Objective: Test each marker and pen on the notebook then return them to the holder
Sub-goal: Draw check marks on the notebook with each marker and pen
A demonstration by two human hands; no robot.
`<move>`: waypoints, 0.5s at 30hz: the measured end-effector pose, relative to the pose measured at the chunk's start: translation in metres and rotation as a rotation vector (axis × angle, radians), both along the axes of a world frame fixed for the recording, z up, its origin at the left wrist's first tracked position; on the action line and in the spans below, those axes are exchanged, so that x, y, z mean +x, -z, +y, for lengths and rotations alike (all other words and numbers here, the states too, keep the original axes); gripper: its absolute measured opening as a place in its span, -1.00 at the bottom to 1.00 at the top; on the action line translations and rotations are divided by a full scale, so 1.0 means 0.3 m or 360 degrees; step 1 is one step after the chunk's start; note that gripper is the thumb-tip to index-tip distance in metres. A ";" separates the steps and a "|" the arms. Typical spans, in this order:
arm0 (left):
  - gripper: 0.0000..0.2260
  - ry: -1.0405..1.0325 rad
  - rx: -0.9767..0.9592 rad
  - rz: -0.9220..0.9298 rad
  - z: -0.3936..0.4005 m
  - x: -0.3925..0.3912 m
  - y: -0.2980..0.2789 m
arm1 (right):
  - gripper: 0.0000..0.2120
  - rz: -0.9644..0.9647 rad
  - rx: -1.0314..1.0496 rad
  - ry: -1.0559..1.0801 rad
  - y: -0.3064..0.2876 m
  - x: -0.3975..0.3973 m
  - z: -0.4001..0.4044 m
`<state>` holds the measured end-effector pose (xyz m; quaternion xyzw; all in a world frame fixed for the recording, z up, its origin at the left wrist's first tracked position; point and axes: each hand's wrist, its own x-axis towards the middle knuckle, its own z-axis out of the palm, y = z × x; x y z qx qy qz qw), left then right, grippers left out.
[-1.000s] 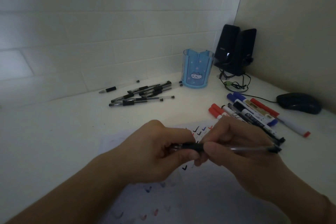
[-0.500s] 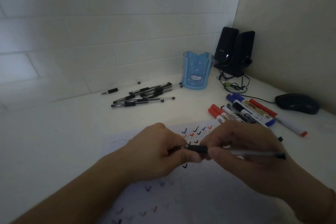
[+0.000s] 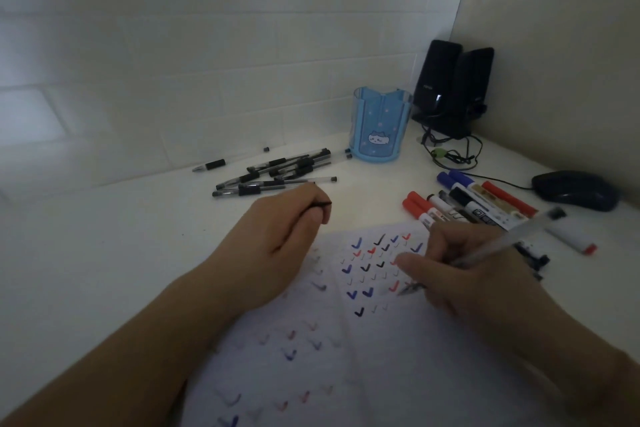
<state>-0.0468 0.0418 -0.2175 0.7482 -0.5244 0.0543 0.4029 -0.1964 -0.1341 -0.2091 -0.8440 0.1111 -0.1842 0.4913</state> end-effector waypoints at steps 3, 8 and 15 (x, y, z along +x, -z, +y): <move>-0.84 -0.0027 0.0126 -0.0099 -0.007 -0.004 0.013 | -0.63 -0.0062 -0.0128 0.0100 0.039 0.019 0.000; -0.84 -0.0020 0.0293 -0.0204 -0.011 -0.005 0.022 | -0.68 -0.0057 -0.0317 0.0070 0.056 0.026 -0.003; -0.74 0.0002 0.0334 -0.0228 -0.018 -0.014 0.023 | -0.70 -0.0009 -0.0365 0.0045 0.056 0.030 -0.008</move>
